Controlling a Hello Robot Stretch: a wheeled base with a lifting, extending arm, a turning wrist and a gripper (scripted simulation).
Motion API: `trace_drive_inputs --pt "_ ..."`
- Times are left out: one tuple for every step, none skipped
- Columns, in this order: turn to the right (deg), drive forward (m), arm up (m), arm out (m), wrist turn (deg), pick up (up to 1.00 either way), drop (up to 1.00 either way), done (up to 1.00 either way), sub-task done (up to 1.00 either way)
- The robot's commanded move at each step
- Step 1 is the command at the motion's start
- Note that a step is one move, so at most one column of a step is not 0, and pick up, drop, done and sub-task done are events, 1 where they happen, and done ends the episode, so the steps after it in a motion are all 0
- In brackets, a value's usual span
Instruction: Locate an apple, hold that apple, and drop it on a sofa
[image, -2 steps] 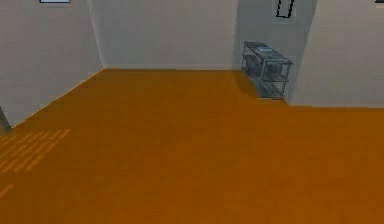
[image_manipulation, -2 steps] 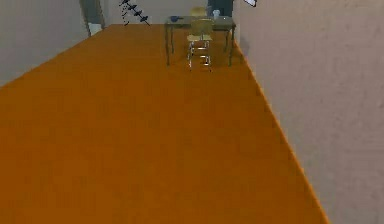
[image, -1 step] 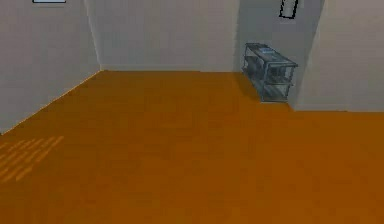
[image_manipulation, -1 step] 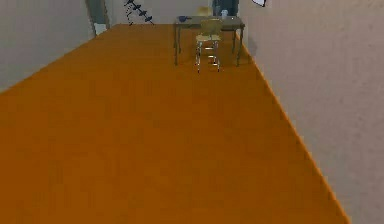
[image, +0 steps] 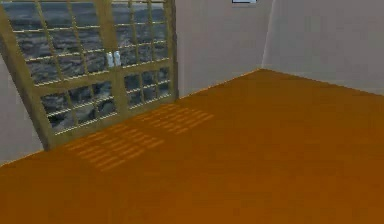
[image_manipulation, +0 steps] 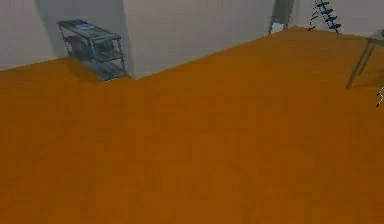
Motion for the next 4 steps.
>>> trace_drive_inputs --pt "-42.0 0.00 0.00 0.00 0.0 0.00 0.00 0.00 0.00" --pt "0.0 1.00 0.00 0.00 0.0 0.00 0.00 0.00 0.00" --pt "0.0 0.45 0.00 0.00 0.0 0.00 0.00 0.00 0.00" --pt "-39.0 0.00 0.00 0.00 0.0 0.00 0.00 0.00 0.00"
